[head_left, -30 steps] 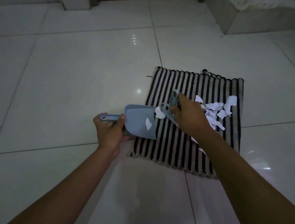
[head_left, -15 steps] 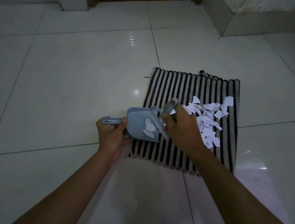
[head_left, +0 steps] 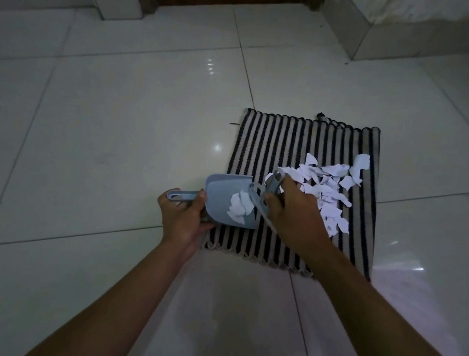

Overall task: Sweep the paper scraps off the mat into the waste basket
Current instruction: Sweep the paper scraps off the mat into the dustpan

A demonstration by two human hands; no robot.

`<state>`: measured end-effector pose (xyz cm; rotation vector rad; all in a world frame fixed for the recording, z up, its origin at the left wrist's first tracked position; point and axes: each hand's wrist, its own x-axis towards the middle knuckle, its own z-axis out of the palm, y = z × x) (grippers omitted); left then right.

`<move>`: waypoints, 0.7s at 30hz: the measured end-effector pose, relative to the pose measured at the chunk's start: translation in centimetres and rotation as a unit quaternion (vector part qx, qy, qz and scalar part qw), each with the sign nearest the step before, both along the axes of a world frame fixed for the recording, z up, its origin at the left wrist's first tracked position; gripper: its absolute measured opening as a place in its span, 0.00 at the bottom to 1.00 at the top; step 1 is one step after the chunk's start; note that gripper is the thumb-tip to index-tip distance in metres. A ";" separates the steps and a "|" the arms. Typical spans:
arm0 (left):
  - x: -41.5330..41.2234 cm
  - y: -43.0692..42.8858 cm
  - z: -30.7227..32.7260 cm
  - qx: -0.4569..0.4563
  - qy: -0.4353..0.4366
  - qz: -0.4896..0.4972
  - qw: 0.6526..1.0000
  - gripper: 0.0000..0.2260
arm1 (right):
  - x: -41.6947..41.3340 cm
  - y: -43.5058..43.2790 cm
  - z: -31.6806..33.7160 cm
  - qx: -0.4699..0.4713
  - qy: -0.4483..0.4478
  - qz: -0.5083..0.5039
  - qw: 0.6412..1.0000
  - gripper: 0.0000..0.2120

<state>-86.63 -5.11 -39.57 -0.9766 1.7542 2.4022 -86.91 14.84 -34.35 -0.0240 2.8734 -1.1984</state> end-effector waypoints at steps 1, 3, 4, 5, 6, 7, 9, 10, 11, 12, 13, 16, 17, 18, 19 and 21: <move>0.1 0.0 0.0 0.003 0.005 -0.002 1.000 0.22 | 0.1 0.1 0.2 -0.022 -0.008 -0.001 1.000 0.12; 0.2 0.0 0.0 0.009 0.012 -0.005 1.000 0.22 | 0.3 0.8 1.0 -0.067 -0.016 -0.019 0.997 0.08; 0.3 0.0 0.0 0.014 0.011 -0.005 1.000 0.22 | 0.4 1.2 1.2 -0.070 -0.012 -0.035 0.997 0.07; 0.4 0.0 0.1 0.020 0.011 -0.004 1.000 0.21 | 0.6 1.5 1.2 -0.063 -0.007 -0.046 0.997 0.06; 0.5 0.1 0.1 0.023 0.011 -0.003 1.000 0.20 | 0.8 1.4 1.1 -0.054 -0.008 -0.049 0.997 0.08; 0.5 0.2 0.0 0.023 0.013 -0.002 1.000 0.20 | 1.1 1.0 0.7 -0.047 -0.017 -0.039 0.998 0.11; 0.4 0.4 -0.1 0.018 0.018 0.001 1.000 0.20 | 1.4 0.2 -0.1 -0.038 -0.032 -0.011 0.999 0.14; 0.2 0.5 -0.1 0.016 0.021 0.001 1.000 0.20 | 1.4 0.1 -0.2 -0.039 -0.031 -0.011 0.999 0.14; 0.0 0.5 -0.1 0.015 0.023 0.001 1.000 0.20 | 1.1 0.2 0.2 -0.048 -0.023 -0.021 0.998 0.13; -0.2 0.6 0.0 0.015 0.025 0.000 1.000 0.20 | 0.6 0.7 0.6 -0.057 -0.012 -0.036 0.998 0.12; -0.5 0.7 0.2 0.014 0.028 0.000 1.000 0.20 | 0.0 1.5 0.9 -0.064 -0.001 -0.055 0.996 0.12; -1.7 0.9 0.5 -0.010 0.028 -0.001 1.000 0.22 | -2.4 3.8 1.3 -0.059 0.019 -0.132 0.989 0.16; -2.1 1.0 0.5 -0.019 0.027 -0.006 0.999 0.22 | -3.2 4.1 1.2 -0.046 0.024 -0.145 0.988 0.17; -2.6 1.0 0.5 -0.025 0.024 -0.012 0.999 0.22 | -3.9 4.2 1.0 -0.032 0.023 -0.145 0.989 0.17; -3.1 1.0 0.5 -0.028 0.020 -0.020 0.999 0.22 | -4.5 4.0 0.9 -0.022 0.018 -0.132 0.991 0.17; -4.0 1.0 0.6 -0.033 0.008 -0.037 0.999 0.23 | -5.3 3.2 0.8 0.015 0.012 -0.066 0.998 0.16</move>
